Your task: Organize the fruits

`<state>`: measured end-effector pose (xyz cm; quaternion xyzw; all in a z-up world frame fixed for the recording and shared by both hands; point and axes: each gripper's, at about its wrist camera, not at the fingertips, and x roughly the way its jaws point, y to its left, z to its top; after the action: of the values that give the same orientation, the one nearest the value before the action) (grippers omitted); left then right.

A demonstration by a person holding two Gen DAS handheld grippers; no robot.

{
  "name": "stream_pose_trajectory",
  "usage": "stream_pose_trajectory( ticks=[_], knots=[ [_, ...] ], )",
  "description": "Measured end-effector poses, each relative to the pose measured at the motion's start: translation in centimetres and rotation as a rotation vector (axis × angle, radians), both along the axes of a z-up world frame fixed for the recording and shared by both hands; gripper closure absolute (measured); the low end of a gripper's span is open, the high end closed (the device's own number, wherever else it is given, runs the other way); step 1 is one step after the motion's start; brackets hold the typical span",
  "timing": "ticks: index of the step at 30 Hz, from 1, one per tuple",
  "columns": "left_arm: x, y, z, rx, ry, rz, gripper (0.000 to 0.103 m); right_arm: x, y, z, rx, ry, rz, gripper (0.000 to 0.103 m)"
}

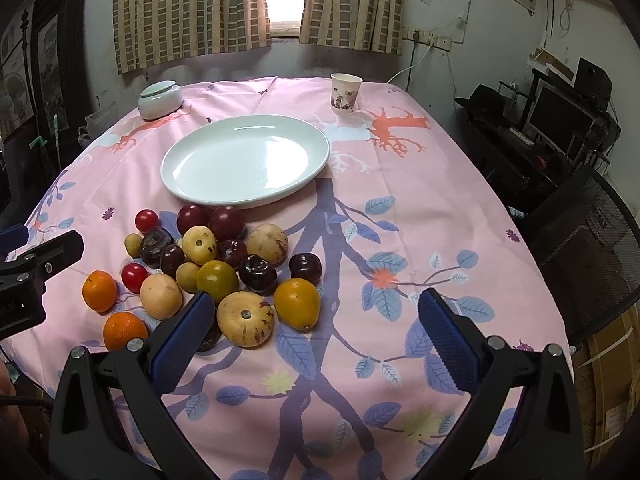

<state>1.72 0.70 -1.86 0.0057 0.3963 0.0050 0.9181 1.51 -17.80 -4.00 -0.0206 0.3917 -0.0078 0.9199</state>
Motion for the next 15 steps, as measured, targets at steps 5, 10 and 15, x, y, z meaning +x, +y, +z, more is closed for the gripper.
stream_pose_trajectory(
  ticks=[5,10,15],
  knots=[
    [0.07,0.08,-0.22,-0.012,0.01,-0.005,0.002,0.04,0.15,-0.17,0.002,0.004,0.004,0.001],
    [0.11,0.07,-0.2,-0.013,0.008,-0.007,0.002,0.17,0.36,-0.31,0.003,0.01,0.008,0.001],
    [0.09,0.0,-0.11,-0.012,0.003,-0.013,0.002,0.18,0.47,-0.34,0.003,0.01,0.008,0.001]
  ],
)
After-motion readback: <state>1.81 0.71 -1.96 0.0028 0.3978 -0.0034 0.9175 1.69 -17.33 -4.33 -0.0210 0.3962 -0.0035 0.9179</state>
